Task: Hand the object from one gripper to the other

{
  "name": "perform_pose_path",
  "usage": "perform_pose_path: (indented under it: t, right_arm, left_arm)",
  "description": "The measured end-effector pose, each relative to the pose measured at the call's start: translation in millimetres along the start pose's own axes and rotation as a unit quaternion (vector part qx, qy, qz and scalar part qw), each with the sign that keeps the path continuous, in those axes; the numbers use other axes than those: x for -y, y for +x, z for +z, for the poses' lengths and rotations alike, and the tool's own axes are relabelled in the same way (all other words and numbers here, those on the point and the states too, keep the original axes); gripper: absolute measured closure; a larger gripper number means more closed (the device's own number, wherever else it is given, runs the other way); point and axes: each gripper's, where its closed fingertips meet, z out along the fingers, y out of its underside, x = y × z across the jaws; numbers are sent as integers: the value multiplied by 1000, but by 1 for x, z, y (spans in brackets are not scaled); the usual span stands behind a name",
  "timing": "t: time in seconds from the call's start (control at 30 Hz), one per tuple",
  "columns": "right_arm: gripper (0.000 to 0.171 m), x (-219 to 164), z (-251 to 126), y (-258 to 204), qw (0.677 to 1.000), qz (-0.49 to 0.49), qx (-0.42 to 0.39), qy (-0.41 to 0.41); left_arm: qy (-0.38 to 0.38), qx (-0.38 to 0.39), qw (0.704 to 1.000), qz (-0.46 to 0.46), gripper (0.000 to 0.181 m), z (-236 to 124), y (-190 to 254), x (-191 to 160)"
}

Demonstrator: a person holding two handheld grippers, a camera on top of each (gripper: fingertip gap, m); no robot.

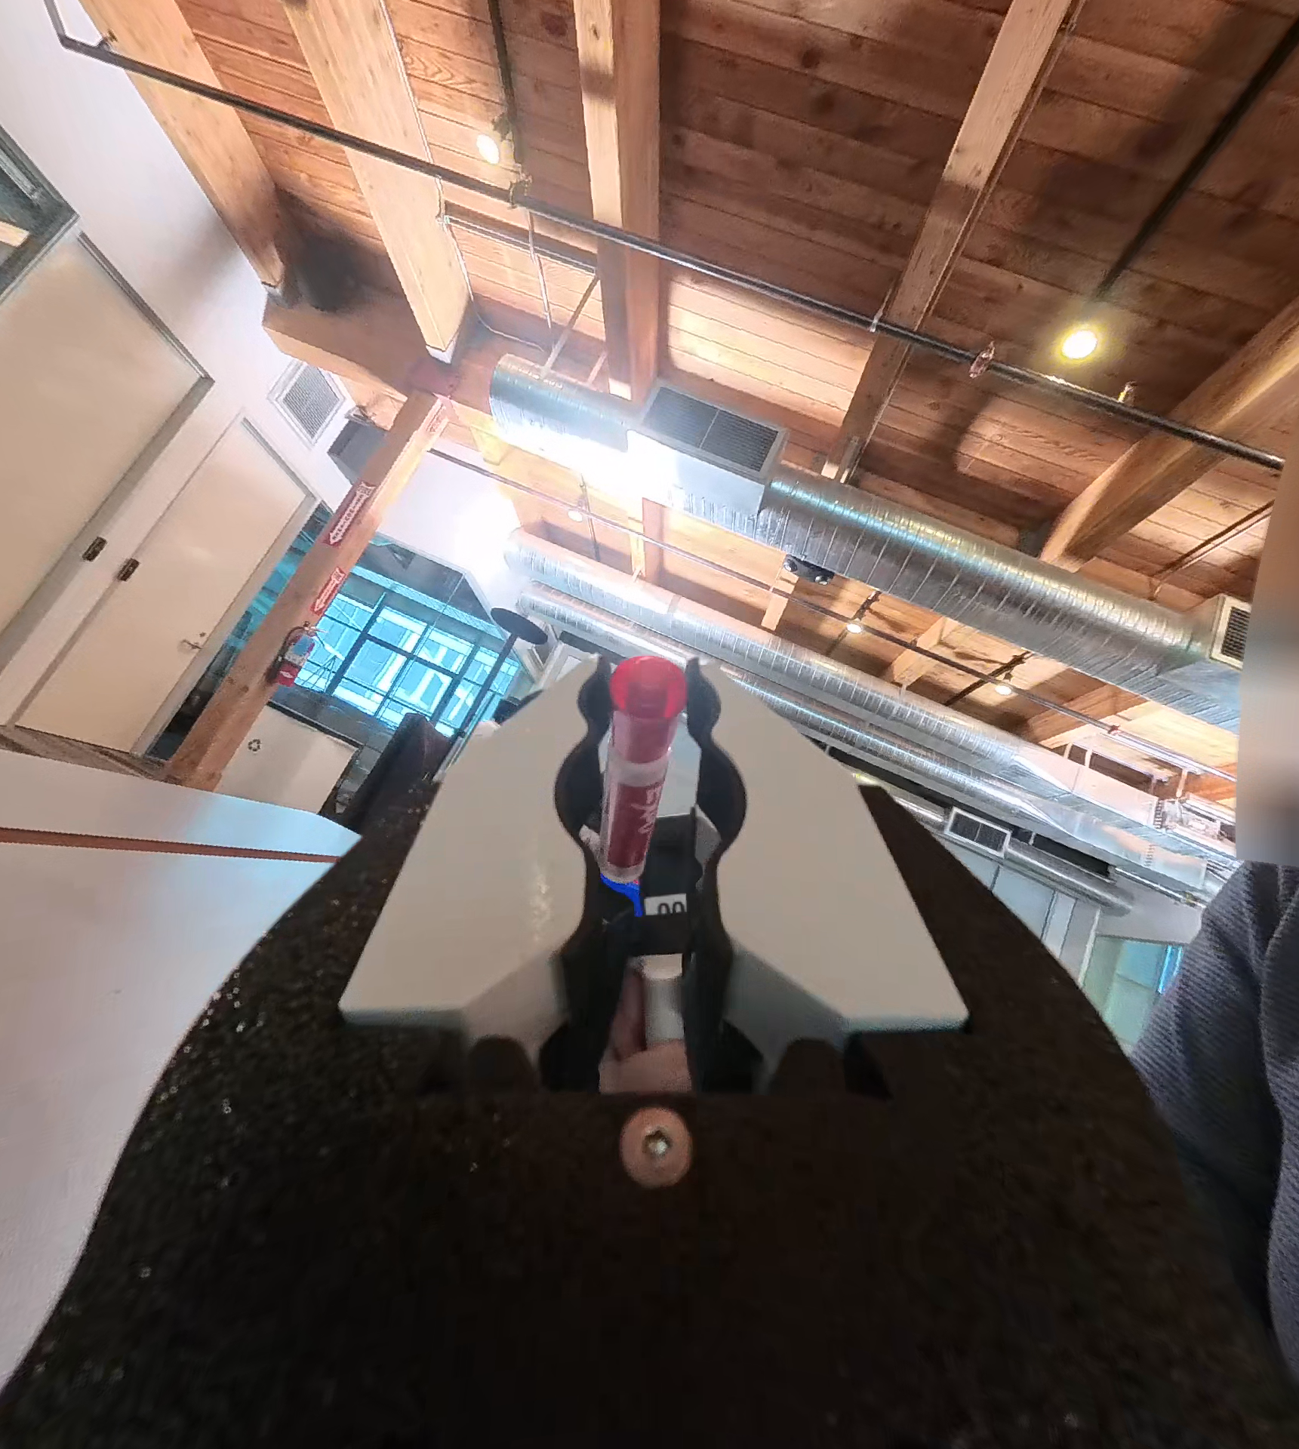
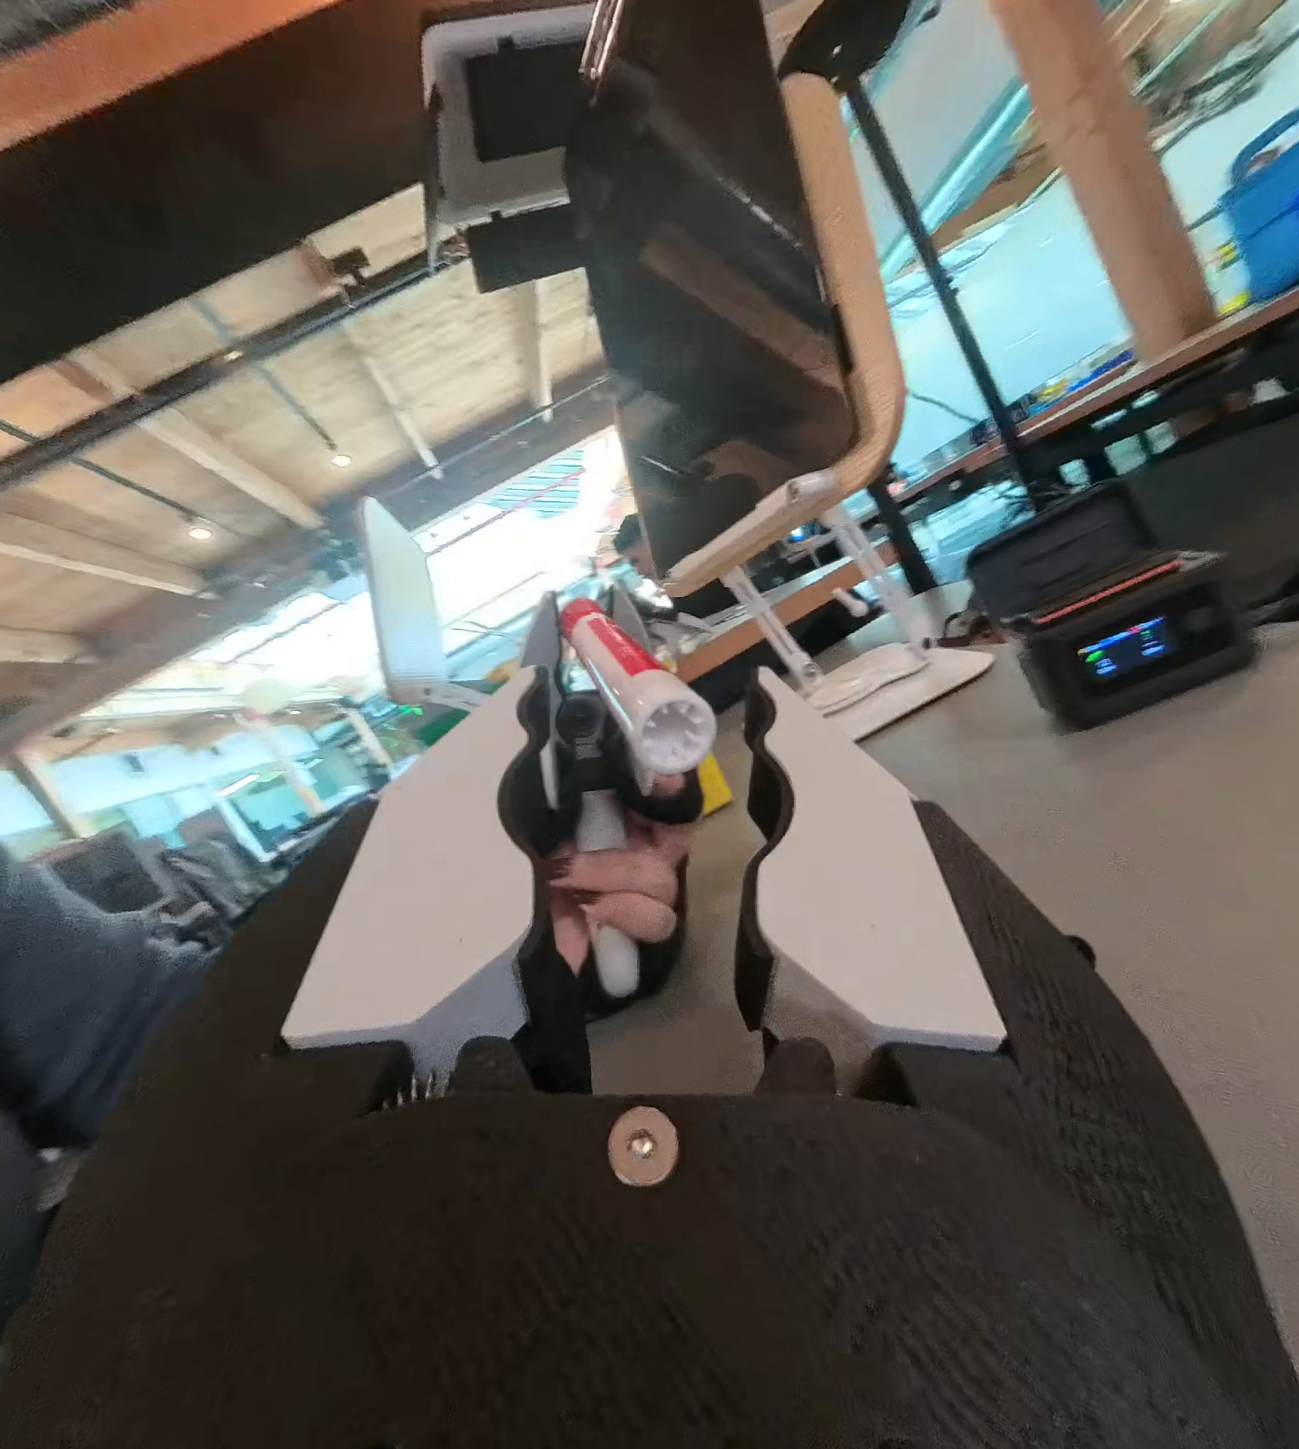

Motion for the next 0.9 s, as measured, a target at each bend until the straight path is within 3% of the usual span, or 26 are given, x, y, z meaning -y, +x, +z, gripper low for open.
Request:
perform_pose_path:
  t: [0.03, 0.17, 0.37, 0.63, 0.73, 0.77, 0.83, 0.9]
  right_arm:
    - [125, 0, 0, -2, 1000, 7, 8, -1]
    - [148, -2, -1, -7, 1000, -8, 18, -12]
    - [150, 12, -6, -7, 999, -47, 2, 16]
    - [155, 63, -37, 1, 987, -33, -27, 154]
    - [155, 65, -39, 4, 985, -46, -45, 158]
    - [155, 64, -38, 4, 985, -61, -54, 152]
    - [156, 57, -33, 5, 982, -112, -85, 127]
    - [156, 47, -26, 6, 972, -186, -120, 84]
  left_arm:
    - [-3, -2, 1000, 0, 165, 0, 0, -1]
    - [-14, -12, 1000, -2, 165, 3, 4, -5]
    - [-38, -3, 999, -7, 165, 6, 1, -13]
    - [-211, 7, 977, 34, 165, 17, 2, -73]
    - [-227, 36, 973, 34, 164, 18, -7, -78]
    - [-224, 52, 972, 43, 162, 18, -11, -76]
    - [-221, 83, 967, 99, 141, 17, -16, -73]
    - [-233, 134, 936, 227, 132, 12, -25, -67]
